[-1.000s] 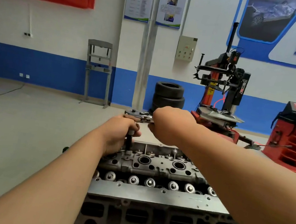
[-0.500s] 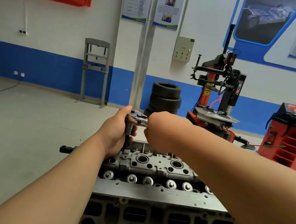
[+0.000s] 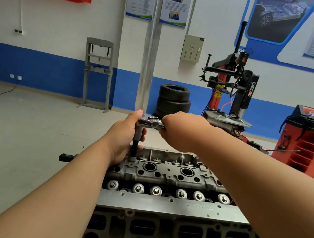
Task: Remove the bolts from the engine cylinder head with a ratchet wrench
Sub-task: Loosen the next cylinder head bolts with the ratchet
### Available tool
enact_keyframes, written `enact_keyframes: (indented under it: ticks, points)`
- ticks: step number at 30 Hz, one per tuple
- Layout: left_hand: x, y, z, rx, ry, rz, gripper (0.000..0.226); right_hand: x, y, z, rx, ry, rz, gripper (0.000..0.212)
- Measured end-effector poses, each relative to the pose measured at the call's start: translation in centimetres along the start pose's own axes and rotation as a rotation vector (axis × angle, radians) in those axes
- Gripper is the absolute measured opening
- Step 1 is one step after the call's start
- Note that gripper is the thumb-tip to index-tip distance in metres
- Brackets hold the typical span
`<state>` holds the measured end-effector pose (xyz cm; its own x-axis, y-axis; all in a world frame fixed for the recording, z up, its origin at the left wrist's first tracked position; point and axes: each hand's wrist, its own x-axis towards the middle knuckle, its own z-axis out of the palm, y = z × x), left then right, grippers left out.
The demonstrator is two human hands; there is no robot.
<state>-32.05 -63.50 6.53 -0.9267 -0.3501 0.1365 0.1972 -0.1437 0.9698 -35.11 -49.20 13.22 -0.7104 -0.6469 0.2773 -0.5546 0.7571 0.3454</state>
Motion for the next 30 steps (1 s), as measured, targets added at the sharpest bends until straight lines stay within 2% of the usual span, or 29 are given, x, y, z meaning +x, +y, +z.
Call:
enact_keyframes:
  ticks: [7, 9, 13, 19, 21, 25, 27, 30]
  points:
    - [0.4, -0.5, -0.1, 0.033, 0.056, 0.023, 0.041, 3.1, 0.5, 2.0, -0.025, 0.128, -0.079, 0.014]
    - [0.5, -0.6, -0.2, 0.036, 0.045, 0.034, 0.043, 3.2, 0.3, 2.0, -0.015, 0.116, -0.069, 0.011]
    - [0.2, -0.6, -0.1, -0.002, -0.004, 0.014, 0.044, 0.0, -0.5, 0.4, 0.04, 0.008, 0.009, 0.01]
    - [0.3, -0.4, -0.1, -0.179, -0.053, -0.002, 0.043, -7.3, -4.3, -2.2, 0.033, 0.045, -0.043, 0.014]
    - [0.4, -0.5, -0.2, -0.172, -0.061, -0.004, 0.042, -7.6, -4.0, -2.4, 0.003, 0.028, -0.018, 0.008]
    - [0.9, -0.5, -0.1, -0.107, -0.087, -0.026, 0.049, -5.1, -1.3, -1.8, -0.091, 0.066, 0.042, 0.013]
    - [1.0, -0.6, -0.1, -0.089, -0.069, -0.032, 0.046, -2.7, 0.2, -0.8, -0.132, 0.103, 0.041, 0.018]
    - [1.2, -1.1, -0.1, 0.018, -0.08, 0.016, 0.041, 1.0, 2.3, 1.8, -0.059, 0.122, 0.111, 0.011]
